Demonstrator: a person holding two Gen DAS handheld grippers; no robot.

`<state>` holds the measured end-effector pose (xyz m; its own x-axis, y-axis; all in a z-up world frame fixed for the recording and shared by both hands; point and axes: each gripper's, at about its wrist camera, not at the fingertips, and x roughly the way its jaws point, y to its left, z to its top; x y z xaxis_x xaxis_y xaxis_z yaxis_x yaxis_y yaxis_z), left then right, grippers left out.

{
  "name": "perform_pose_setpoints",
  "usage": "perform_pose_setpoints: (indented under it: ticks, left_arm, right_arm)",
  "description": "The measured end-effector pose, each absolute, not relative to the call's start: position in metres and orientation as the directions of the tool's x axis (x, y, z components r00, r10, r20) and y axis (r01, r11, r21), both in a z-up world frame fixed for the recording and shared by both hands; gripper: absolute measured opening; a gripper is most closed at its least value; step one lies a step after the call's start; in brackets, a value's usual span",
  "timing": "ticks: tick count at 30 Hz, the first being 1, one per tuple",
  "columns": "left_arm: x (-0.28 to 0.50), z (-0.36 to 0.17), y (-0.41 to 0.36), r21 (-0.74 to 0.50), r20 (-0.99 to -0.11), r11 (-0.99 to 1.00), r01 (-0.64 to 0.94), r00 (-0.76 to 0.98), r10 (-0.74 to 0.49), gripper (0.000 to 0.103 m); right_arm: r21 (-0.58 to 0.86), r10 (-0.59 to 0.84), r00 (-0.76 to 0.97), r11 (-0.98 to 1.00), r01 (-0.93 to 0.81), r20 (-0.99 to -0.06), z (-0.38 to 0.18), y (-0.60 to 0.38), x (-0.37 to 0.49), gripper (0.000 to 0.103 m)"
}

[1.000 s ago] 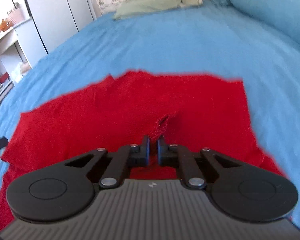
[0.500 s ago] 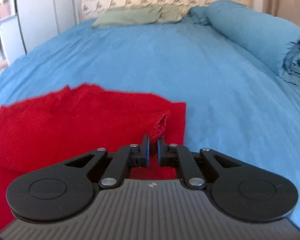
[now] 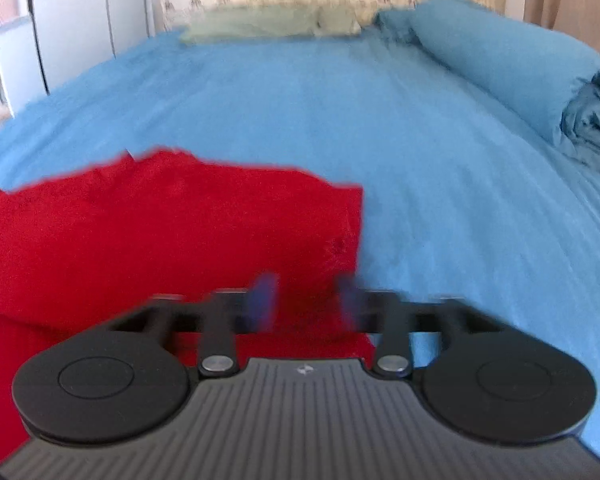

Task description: Fold small clothes

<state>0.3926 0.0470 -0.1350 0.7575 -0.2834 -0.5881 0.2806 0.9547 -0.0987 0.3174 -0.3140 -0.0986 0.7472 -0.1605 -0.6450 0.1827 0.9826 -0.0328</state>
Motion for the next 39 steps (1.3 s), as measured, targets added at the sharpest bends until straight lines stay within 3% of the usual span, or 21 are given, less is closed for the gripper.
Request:
perform_pose_setpoints:
  ticks: [1,3,6,11,17,22,25,27,32,35,39]
  left_arm:
    - [0.397,-0.135,0.041,-0.106,-0.588,0.946,0.306,0.748,-0.308,0.095]
    - [0.408,-0.139,0.028,-0.122,-0.595,0.93,0.346,0.725,-0.347,0.095]
    - [0.422,-0.154,0.014,-0.117,-0.622,0.927,0.356,0.702,-0.348,0.095]
    - [0.431,-0.185,0.008,-0.077,-0.66,0.935,0.347,0.685,-0.309,0.095]
    - [0.417,-0.185,0.017,-0.071,-0.646,0.947,0.313,0.709,-0.283,0.096]
    - [0.413,-0.183,0.011,-0.028,-0.67,0.951,0.307,0.7,-0.246,0.096]
    - [0.397,-0.16,0.017,-0.048,-0.664,0.96,0.275,0.71,-0.236,0.096]
    - [0.375,-0.138,0.029,-0.048,-0.639,0.968,0.245,0.738,-0.218,0.096]
    - [0.3,-0.088,0.072,-0.09,-0.615,0.986,0.141,0.771,-0.166,0.103]
    - [0.253,-0.08,0.095,-0.153,-0.652,0.981,0.118,0.734,-0.19,0.103]
    - [0.197,-0.09,0.118,-0.147,-0.712,0.987,0.073,0.685,-0.156,0.103]
  right_arm:
    - [-0.015,-0.141,0.781,0.986,0.167,-0.608,-0.094,-0.31,0.312,0.103]
    - [0.016,-0.076,0.832,0.995,0.101,-0.55,-0.088,-0.302,0.306,0.103]
    - [0.02,0.004,0.813,1.0,0.009,-0.582,-0.099,-0.286,0.315,0.103]
    - [0.002,-0.062,0.755,0.997,0.083,-0.652,-0.136,-0.294,0.326,0.103]
    - [0.024,-0.024,0.812,0.999,0.047,-0.584,-0.128,-0.296,0.304,0.103]
    - [0.023,-0.039,0.754,0.997,0.071,-0.655,-0.14,-0.303,0.3,0.103]
    - [0.015,-0.044,0.756,0.997,0.071,-0.653,-0.123,-0.299,0.296,0.103]
    - [0.041,-0.02,0.797,0.998,0.056,-0.603,-0.101,-0.298,0.281,0.103]
    - [0.065,0.012,0.834,0.997,0.029,-0.552,-0.035,-0.303,0.22,0.103]
    - [0.087,0.023,0.818,0.996,0.033,-0.574,-0.005,-0.305,0.173,0.103]
    - [0.099,0.006,0.793,0.993,0.069,-0.609,0.013,-0.307,0.106,0.103]
